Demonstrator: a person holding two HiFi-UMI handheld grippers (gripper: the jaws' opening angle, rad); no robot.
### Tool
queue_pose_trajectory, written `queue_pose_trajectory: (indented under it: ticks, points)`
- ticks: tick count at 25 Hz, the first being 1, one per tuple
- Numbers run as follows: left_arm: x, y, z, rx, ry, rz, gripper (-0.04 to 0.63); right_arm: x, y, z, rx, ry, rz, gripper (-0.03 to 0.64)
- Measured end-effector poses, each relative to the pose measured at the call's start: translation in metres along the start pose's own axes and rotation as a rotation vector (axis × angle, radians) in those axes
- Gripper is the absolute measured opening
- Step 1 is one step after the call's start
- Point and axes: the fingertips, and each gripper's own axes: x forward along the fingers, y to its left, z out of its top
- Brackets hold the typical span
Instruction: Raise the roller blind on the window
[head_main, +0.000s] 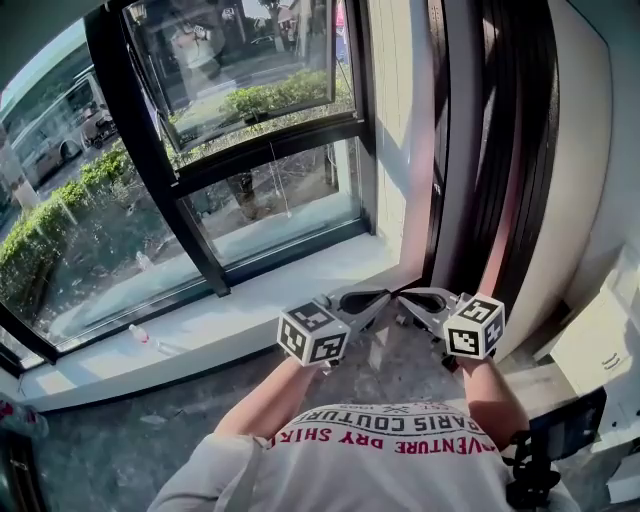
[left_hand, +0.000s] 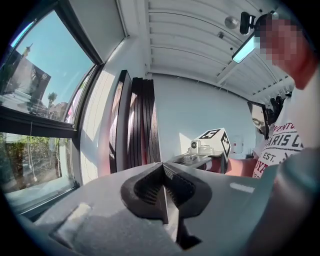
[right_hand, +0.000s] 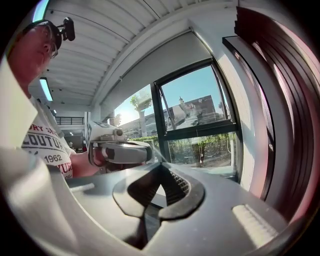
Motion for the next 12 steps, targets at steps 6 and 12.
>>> queue_pose_trajectory:
  ticks: [6,12]
  points:
    - [-0.008,0.002,0.004,0.004,-0.001,0.024,0.002,0.002,0.003,0.004,0.002,-0.016,0.01,0.002]
    - [-0.01,-0.004,0.002,0.006,0.002,0.026,0.002,0.001,0.01,0.006,-0.014,-0.013,0.016,0.002]
